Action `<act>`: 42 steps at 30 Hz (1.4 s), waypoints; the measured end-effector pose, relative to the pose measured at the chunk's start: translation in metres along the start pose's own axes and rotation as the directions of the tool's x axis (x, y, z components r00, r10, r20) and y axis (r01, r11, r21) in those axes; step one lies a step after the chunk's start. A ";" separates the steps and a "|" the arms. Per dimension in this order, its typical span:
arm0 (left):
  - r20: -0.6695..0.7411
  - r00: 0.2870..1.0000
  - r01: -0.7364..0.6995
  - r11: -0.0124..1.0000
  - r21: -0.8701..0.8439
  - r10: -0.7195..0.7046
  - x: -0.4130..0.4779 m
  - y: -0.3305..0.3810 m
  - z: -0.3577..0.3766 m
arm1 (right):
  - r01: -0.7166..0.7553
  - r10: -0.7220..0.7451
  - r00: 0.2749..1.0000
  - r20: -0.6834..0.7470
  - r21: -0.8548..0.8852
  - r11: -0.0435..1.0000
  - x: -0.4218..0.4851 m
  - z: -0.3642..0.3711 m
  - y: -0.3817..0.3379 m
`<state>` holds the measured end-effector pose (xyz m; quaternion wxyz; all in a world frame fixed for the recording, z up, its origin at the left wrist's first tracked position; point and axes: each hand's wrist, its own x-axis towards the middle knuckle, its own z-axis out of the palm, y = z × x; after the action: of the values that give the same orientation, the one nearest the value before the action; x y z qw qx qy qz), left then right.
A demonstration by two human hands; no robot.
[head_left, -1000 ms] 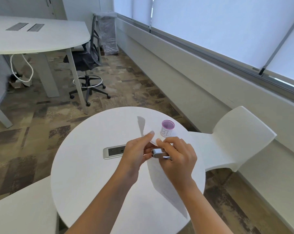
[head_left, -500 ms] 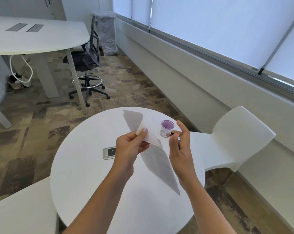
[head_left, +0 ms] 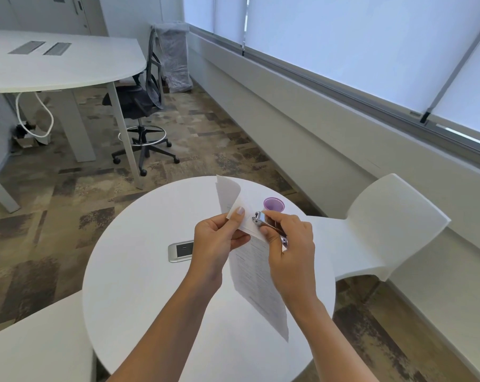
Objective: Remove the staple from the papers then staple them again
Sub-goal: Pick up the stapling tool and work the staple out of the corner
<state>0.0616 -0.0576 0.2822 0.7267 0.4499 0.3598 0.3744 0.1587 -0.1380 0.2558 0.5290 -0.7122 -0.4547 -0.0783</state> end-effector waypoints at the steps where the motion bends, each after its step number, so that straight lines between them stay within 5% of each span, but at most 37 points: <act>1: 0.001 1.000 -0.003 1.000 0.007 0.003 0.000 0.000 0.000 | 0.006 -0.006 1.000 -0.011 -0.014 1.000 0.000 0.000 0.000; 17: 0.004 0.996 -0.085 0.993 0.078 0.085 -0.006 -0.002 0.007 | 0.147 -0.200 0.968 -0.152 -0.305 0.941 -0.004 0.003 -0.004; 29: 0.035 0.996 -0.088 0.994 0.069 0.086 -0.008 -0.006 0.010 | -0.054 0.047 0.982 -0.181 -0.029 0.998 -0.002 0.010 -0.007; 42: 0.024 0.990 -0.141 0.986 0.091 0.139 -0.004 0.005 0.008 | -0.008 -0.005 0.988 -0.155 -0.084 0.996 -0.005 0.007 -0.004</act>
<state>0.0657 -0.0624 0.2903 0.6801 0.5105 0.3377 0.4034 0.1507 -0.1347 0.2525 0.5322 -0.7261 -0.4080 -0.1520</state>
